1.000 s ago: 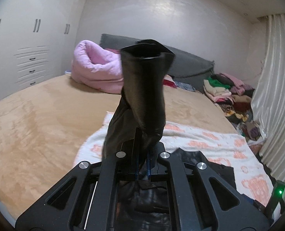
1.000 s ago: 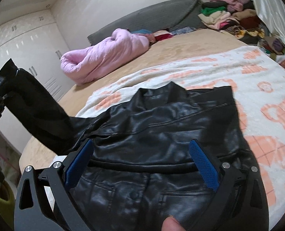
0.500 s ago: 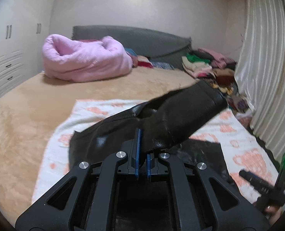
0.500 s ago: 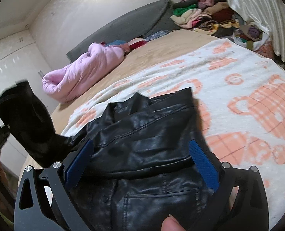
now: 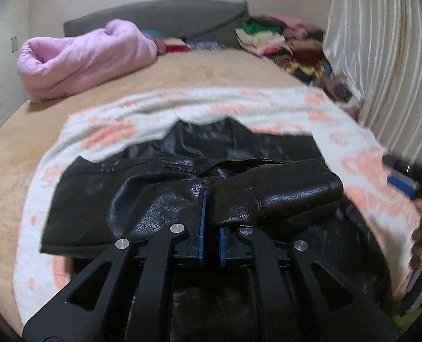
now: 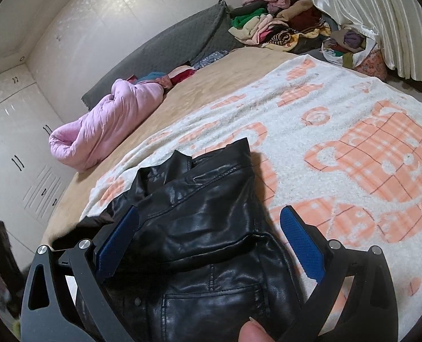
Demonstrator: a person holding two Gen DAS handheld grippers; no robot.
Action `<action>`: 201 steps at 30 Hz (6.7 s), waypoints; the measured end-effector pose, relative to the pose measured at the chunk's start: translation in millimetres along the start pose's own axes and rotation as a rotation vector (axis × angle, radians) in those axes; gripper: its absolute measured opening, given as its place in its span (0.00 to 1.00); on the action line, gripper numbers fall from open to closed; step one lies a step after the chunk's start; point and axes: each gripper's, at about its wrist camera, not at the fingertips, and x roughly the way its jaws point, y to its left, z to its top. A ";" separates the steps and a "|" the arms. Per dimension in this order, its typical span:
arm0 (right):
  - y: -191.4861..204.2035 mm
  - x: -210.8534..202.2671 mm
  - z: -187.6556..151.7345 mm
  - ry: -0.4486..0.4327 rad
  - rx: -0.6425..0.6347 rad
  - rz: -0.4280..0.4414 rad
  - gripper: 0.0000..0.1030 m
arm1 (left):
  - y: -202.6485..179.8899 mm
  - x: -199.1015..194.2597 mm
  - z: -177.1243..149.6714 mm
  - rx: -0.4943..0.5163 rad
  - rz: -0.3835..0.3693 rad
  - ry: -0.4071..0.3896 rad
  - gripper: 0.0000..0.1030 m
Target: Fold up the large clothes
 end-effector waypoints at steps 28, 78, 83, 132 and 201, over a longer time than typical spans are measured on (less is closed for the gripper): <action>76.6 108.6 -59.6 0.374 0.052 0.195 0.43 | 63.6 -27.2 -68.7 -0.010 -0.006 0.129 0.85; 82.2 74.9 28.2 0.118 -0.533 -0.002 0.27 | 142.2 100.1 5.1 -0.279 -0.008 0.310 0.10; 74.2 79.7 24.3 0.117 -0.551 -0.103 0.48 | 136.0 109.0 -3.7 -0.232 0.024 0.321 0.10; 81.7 120.0 -55.1 0.327 -0.464 -0.046 0.66 | 105.6 70.1 -41.1 -0.121 -0.060 0.251 0.32; 128.6 -46.8 -33.1 0.013 -0.459 0.097 0.96 | 70.7 -86.7 -17.7 -0.078 -0.067 -0.001 0.91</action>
